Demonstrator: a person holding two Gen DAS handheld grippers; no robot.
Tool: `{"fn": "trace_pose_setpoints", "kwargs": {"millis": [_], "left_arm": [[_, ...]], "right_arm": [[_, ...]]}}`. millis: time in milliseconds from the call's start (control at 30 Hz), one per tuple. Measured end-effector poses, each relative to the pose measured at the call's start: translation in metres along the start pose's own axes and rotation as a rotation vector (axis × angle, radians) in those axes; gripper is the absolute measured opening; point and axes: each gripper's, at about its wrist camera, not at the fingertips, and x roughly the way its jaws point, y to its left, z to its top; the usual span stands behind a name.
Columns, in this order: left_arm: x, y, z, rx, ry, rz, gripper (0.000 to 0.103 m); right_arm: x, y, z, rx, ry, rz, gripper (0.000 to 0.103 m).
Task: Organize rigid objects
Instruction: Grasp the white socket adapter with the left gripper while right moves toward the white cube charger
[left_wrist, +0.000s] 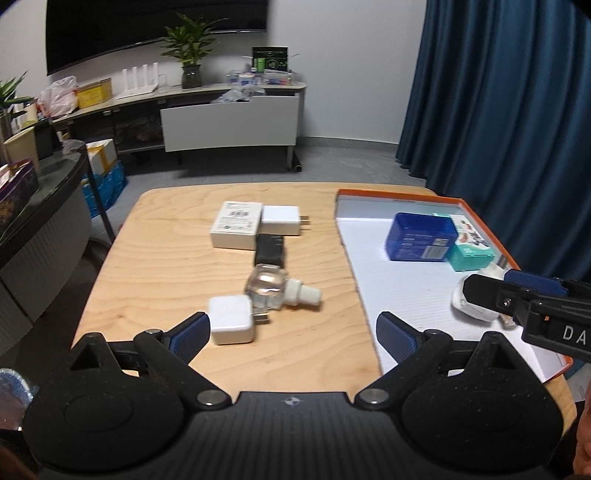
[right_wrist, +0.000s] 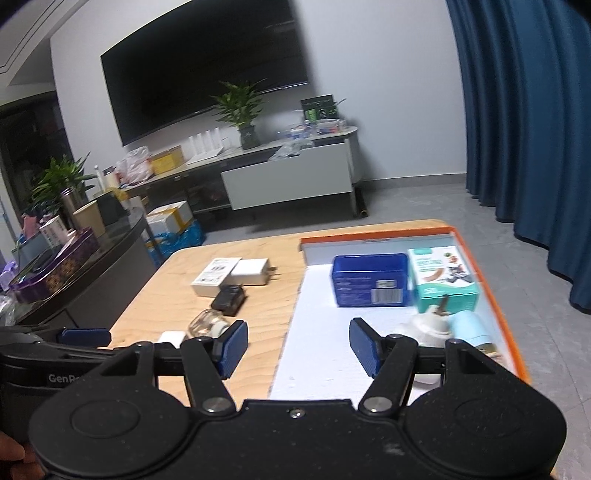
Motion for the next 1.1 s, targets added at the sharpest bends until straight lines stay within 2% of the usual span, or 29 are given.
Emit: {"fn": "trace_pose_setpoints", "kwargs": {"millis": [167,233,300,400,533,600,700,900,967,1000,1033,1067,1100], "left_arm": [[-0.007,0.019,-0.010,-0.034,-0.015,0.010,0.099],[-0.012,0.029,-0.019,-0.049,-0.029,0.038,0.100],[-0.018,0.043,-0.029,-0.074,-0.050,0.089,0.101],[-0.028,0.069,-0.048,-0.139,-0.079,0.206,0.103],[-0.029,0.096,-0.072,-0.184,-0.059,0.314,0.103],[-0.022,0.109,-0.078,-0.203,-0.015,0.324,0.103],[-0.018,0.111,-0.076,-0.199,-0.026,0.295,0.103],[-0.005,0.109,-0.081,-0.182,0.014,0.260,0.103],[0.000,0.112,-0.085,-0.180,0.026,0.250,0.099],[0.002,0.115,-0.086,-0.190,0.026,0.238,0.093],[0.004,0.117,-0.086,-0.200,0.025,0.221,0.079],[0.006,0.119,-0.085,-0.209,0.030,0.208,0.071],[0.006,0.118,-0.084,-0.199,0.020,0.214,0.067]], "right_arm": [[0.007,0.015,-0.004,-0.021,0.023,0.031,0.074],[0.009,0.021,-0.007,-0.030,0.032,0.045,0.074],[0.011,0.026,-0.009,-0.040,0.042,0.057,0.074],[0.015,0.031,-0.012,-0.047,0.057,0.071,0.074],[0.021,0.037,-0.015,-0.049,0.072,0.084,0.074],[0.023,0.040,-0.015,-0.054,0.077,0.090,0.074],[0.025,0.044,-0.016,-0.061,0.082,0.094,0.074],[0.028,0.045,-0.016,-0.062,0.088,0.095,0.074],[0.030,0.045,-0.016,-0.058,0.094,0.095,0.074],[0.031,0.045,-0.016,-0.061,0.096,0.095,0.074],[0.032,0.046,-0.017,-0.063,0.100,0.096,0.074],[0.033,0.046,-0.017,-0.065,0.104,0.096,0.074],[0.034,0.047,-0.017,-0.066,0.108,0.096,0.074]]}}
